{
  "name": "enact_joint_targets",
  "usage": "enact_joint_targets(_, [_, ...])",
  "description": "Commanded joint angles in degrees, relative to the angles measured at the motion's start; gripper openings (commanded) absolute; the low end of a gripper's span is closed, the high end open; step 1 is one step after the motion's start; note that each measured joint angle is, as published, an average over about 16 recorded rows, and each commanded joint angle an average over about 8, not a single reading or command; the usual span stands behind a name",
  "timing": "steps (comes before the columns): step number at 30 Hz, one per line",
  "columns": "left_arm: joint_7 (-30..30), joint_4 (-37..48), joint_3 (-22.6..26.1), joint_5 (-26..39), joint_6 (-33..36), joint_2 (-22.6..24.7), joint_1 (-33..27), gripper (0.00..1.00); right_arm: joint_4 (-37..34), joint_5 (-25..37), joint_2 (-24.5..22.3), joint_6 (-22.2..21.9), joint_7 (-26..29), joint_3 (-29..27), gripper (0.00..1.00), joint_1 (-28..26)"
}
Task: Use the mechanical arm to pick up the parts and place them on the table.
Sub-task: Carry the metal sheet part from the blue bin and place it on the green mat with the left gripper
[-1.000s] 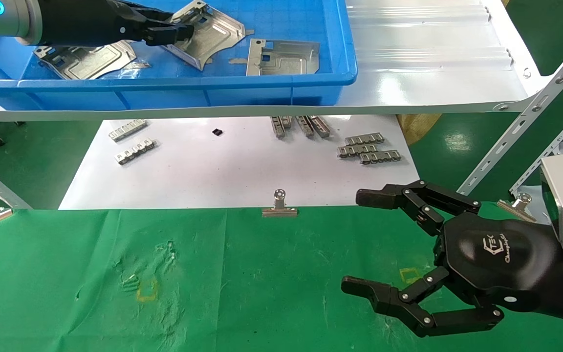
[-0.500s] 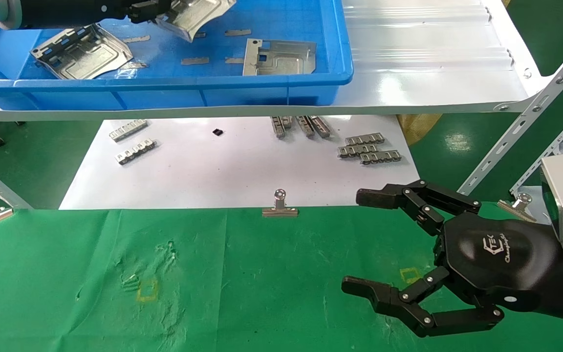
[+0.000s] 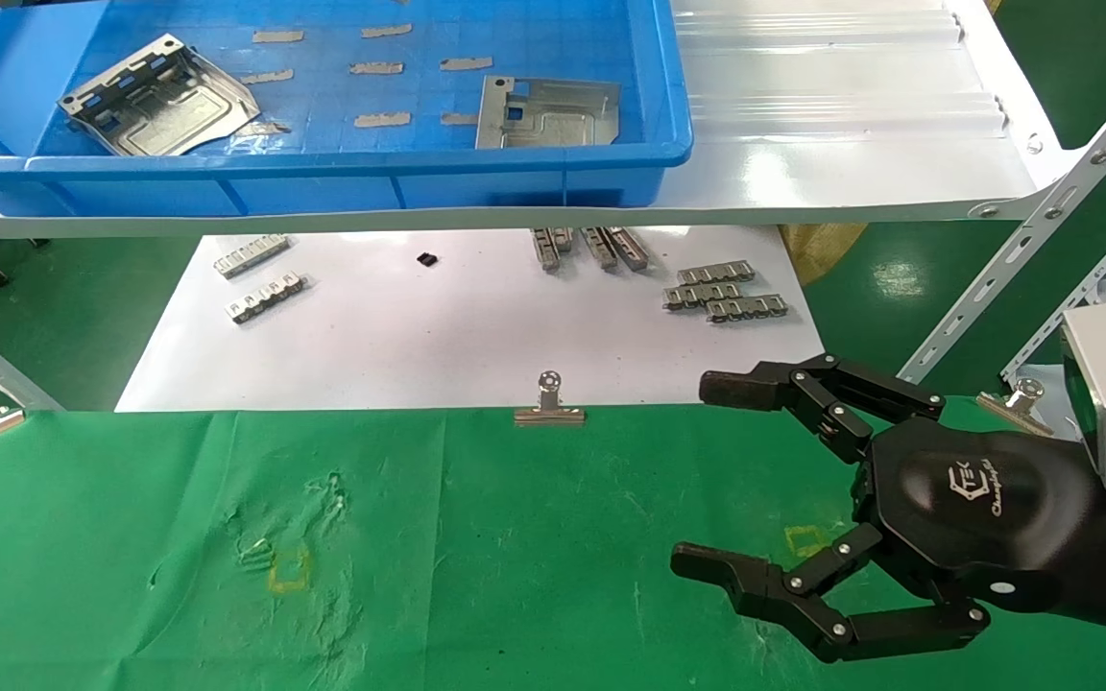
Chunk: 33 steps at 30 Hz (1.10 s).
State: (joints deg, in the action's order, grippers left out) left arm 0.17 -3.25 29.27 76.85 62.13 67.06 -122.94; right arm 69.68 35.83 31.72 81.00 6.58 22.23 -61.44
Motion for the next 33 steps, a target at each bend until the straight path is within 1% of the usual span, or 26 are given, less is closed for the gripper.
enact_joint_targets(1, [0.8,0.2,-0.3,-0.5,-0.6,0.3,0.1,0.00,0.0,0.0,0.0,0.0,0.0,0.0,1.00,0.0])
enact_joint_targets(5, [2.1,-0.4,-1.0,-1.5,3.7,-0.9,-0.3,0.00,0.0,0.0,0.0,0.0,0.0,0.0,1.00,0.0])
enact_joint_targets(8, [2.9,-1.1,-1.3,-2.1,9.8,-2.8,-1.0,0.00,0.0,0.0,0.0,0.0,0.0,0.0,1.00,0.0])
enact_joint_targets(14, [4.2,-3.1,-0.9,-2.3,24.4,-6.3,-2.5,0.00,0.0,0.0,0.0,0.0,0.0,0.0,1.00,0.0])
enact_joint_targets(18, [5.1,-6.6,0.6,-2.2,29.3,-7.6,-1.9,0.00,0.0,0.0,0.0,0.0,0.0,0.0,1.00,0.0])
enact_joint_targets(21, [5.5,-13.1,2.6,-4.1,30.2,-9.2,0.5,0.00,0.0,0.0,0.0,0.0,0.0,0.0,1.00,0.0])
enact_joint_targets(23, [5.0,-19.6,4.5,-7.4,30.4,-11.4,3.1,0.00,0.0,0.0,0.0,0.0,0.0,0.0,1.00,0.0])
enact_joint_targets(28, [1.5,-39.6,11.0,-20.0,30.1,-20.7,11.3,0.00,0.0,0.0,0.0,0.0,0.0,0.0,1.00,0.0])
enact_joint_targets(30, [0.4,-46.0,13.8,-24.2,29.8,-24.7,14.2,0.00,0.0,0.0,0.0,0.0,0.0,0.0,1.00,0.0])
enact_joint_targets(33, [1.7,-51.8,18.0,-26.0,29.5,-28.8,16.7,0.00,0.0,0.0,0.0,0.0,0.0,0.0,1.00,0.0])
